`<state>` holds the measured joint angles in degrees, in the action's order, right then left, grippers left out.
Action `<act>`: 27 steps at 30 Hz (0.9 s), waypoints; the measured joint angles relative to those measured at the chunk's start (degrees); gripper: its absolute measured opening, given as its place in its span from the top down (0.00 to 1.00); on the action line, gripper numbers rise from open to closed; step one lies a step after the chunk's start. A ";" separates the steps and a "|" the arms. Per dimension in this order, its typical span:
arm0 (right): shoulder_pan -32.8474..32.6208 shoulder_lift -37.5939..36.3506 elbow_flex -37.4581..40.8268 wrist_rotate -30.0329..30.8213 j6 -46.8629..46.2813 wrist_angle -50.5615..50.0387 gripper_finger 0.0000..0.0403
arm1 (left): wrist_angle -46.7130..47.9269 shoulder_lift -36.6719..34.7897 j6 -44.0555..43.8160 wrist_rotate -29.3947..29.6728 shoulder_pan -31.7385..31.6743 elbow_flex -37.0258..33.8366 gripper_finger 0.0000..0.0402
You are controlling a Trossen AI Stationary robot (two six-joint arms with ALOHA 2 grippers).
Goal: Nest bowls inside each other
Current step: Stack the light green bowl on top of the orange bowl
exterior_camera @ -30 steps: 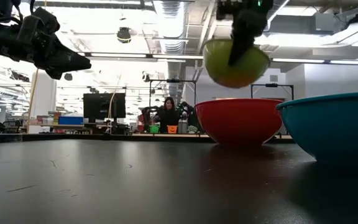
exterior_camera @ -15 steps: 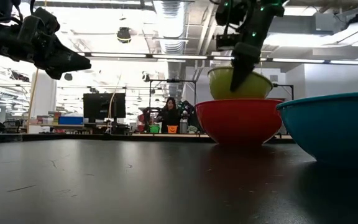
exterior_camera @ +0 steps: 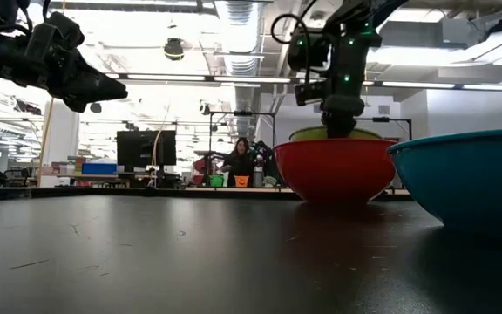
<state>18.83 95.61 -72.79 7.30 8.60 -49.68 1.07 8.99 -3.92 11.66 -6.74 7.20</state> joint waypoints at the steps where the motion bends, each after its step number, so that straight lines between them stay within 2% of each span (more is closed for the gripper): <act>1: 0.02 0.35 0.00 0.15 -0.08 -0.20 0.93 | 0.01 -0.01 0.00 0.00 0.02 0.00 0.78; 7: 0.02 0.99 0.00 0.30 -1.52 -1.96 0.85 | 0.01 -0.02 0.00 0.09 0.00 0.00 0.78; 12: 0.02 0.88 0.00 0.79 -5.50 -2.17 0.83 | -0.03 -0.01 -0.07 0.23 0.00 0.00 0.78; 18: 0.05 0.10 -0.11 5.32 -6.10 -2.19 0.78 | -0.07 -0.01 -0.43 0.28 0.00 0.00 0.78; 27: -0.03 -0.08 -5.93 4.83 -10.14 -7.03 0.56 | -0.12 0.00 -1.38 0.39 0.00 0.00 0.78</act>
<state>18.80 95.53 -78.72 12.13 -1.54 -56.70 0.95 8.99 -5.30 12.05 -6.74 7.20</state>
